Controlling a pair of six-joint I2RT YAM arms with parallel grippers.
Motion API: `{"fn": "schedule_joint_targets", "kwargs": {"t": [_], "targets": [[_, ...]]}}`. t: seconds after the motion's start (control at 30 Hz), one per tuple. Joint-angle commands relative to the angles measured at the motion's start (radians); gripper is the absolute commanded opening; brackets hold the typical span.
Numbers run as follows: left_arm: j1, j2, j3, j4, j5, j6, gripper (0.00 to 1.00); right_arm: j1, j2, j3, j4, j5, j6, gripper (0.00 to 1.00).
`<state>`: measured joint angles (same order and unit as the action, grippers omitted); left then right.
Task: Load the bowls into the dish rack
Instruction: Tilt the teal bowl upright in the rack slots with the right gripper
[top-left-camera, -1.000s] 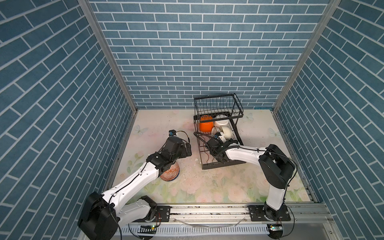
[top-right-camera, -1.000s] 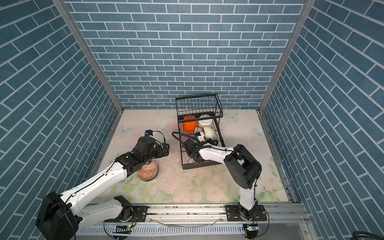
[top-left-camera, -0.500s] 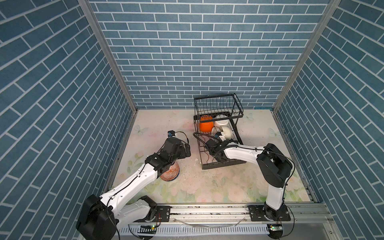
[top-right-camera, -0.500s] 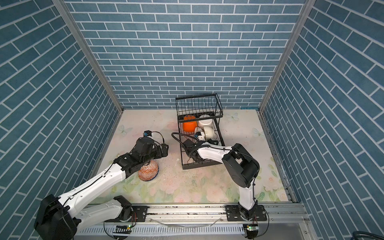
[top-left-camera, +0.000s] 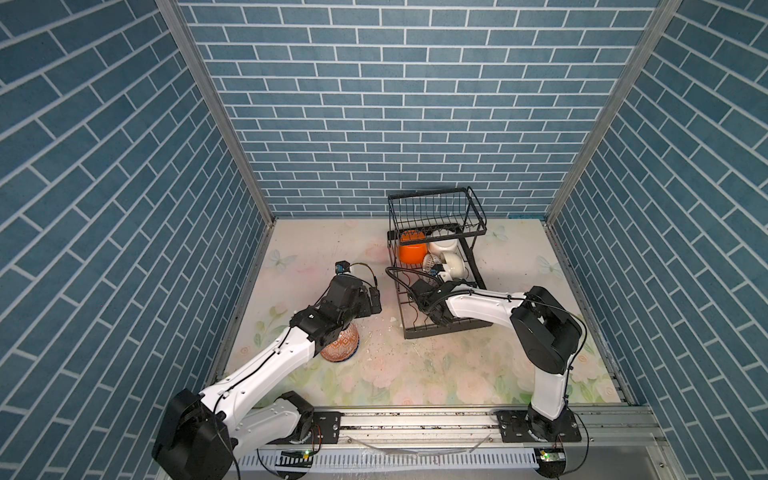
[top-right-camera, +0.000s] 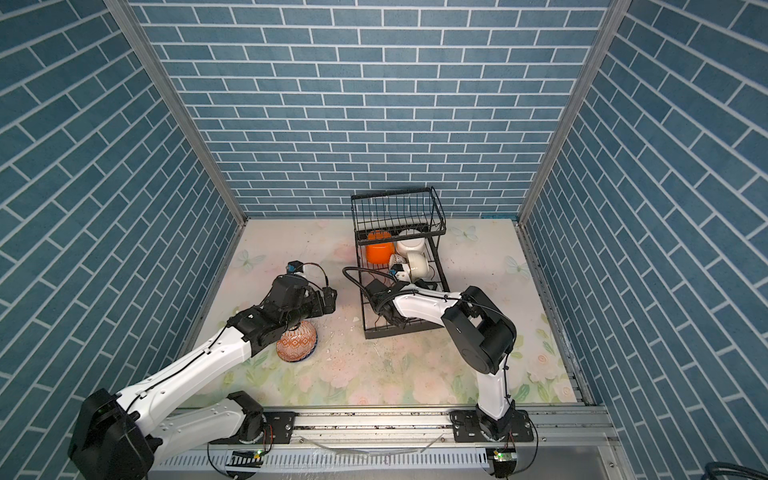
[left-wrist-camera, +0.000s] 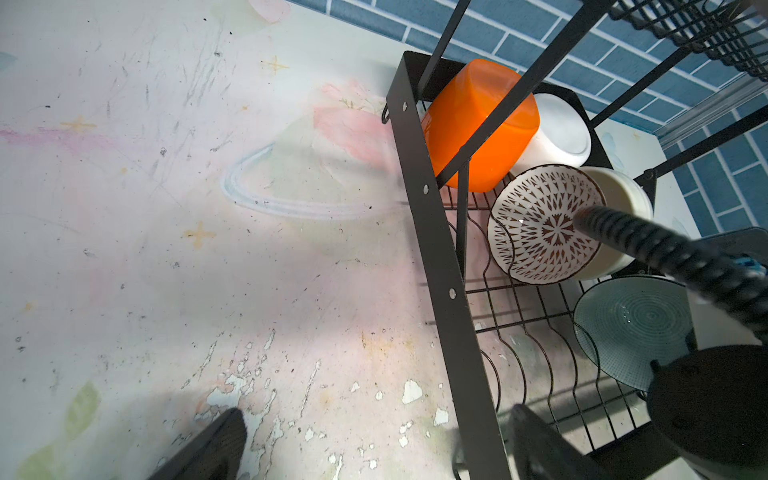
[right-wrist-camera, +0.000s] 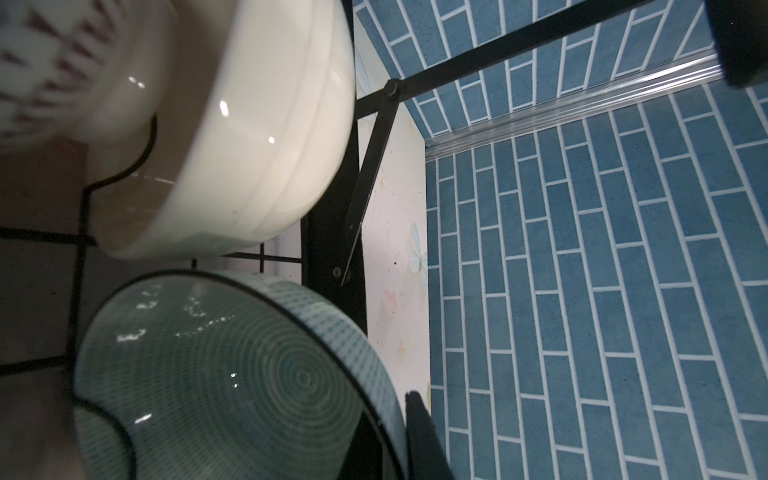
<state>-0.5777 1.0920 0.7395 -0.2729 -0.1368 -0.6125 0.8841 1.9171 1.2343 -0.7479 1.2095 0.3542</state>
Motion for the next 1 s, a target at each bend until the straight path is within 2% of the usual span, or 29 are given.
{"fn": "schedule_joint_targets", "kwargs": {"t": [0.0, 0.17, 0.33, 0.6, 0.97], "targets": [[0.009, -0.018, -0.019, -0.009, -0.009, 0.013, 1.00, 0.007, 0.061, 0.009, -0.033, -0.125, 0.059, 0.13], [0.010, -0.024, -0.025, -0.008, -0.008, 0.011, 1.00, 0.010, 0.066, 0.014, -0.050, -0.119, 0.072, 0.14], [0.010, -0.032, -0.034, -0.008, -0.011, 0.011, 1.00, 0.012, 0.065, 0.015, -0.057, -0.116, 0.076, 0.26], [0.013, -0.037, -0.035, -0.009, -0.013, 0.011, 1.00, 0.012, 0.062, 0.021, -0.058, -0.117, 0.075, 0.29], [0.014, -0.037, -0.037, -0.015, -0.014, 0.011, 1.00, 0.012, 0.024, 0.023, -0.059, -0.127, 0.063, 0.56]]}}
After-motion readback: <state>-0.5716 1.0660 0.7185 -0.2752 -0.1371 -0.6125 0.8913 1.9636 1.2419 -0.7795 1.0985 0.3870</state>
